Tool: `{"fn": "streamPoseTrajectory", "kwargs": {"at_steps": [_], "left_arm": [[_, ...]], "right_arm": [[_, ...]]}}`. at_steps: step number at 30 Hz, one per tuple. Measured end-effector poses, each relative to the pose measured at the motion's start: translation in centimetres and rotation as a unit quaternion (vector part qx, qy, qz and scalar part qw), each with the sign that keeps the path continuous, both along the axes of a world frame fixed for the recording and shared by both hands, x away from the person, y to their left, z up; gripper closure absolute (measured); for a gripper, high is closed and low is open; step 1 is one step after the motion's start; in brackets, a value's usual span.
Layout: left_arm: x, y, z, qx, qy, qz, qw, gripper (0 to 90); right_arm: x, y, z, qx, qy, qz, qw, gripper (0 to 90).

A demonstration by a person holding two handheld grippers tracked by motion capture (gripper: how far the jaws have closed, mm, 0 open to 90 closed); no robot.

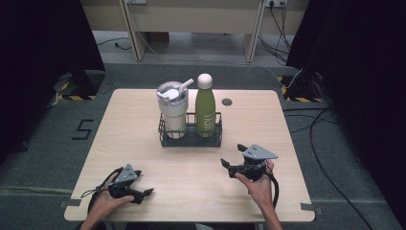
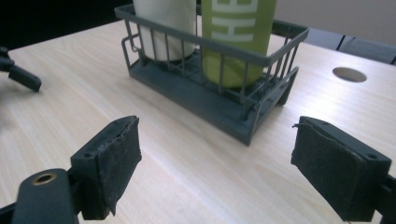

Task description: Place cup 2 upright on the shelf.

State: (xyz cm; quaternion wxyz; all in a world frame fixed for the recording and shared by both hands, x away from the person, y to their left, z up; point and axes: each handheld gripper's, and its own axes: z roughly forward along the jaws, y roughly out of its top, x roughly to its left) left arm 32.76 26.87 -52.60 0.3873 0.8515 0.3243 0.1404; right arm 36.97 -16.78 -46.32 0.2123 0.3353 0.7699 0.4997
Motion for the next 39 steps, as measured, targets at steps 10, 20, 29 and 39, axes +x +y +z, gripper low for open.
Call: {"fn": "streamPoseTrajectory", "kwargs": {"at_steps": [10, 20, 29, 39], "left_arm": [[0.0, 0.0, 0.0, 0.0, 0.0, 0.0, 1.0, 12.6], [0.0, 0.0, 0.0, 0.0, 0.0, 0.0, 1.0, 12.8], [0.0, 0.0, 0.0, 0.0, 0.0, 0.001, 1.0, 13.0], [0.0, 0.0, 0.0, 0.0, -0.001, 0.001, 1.0, 13.2]], "right_arm": [[-1.0, -1.0, -1.7, -0.003, 0.024, -0.006, 0.9997, 15.1], [-1.6, -0.9, -2.0, -0.013, 0.026, -0.001, 0.9996, 15.3], [-2.1, -1.1, -2.8, -0.016, 0.04, -0.006, 0.999, 15.2], [-2.7, -1.2, -3.6, -0.024, 0.054, -0.015, 0.9981, 15.2]]}}
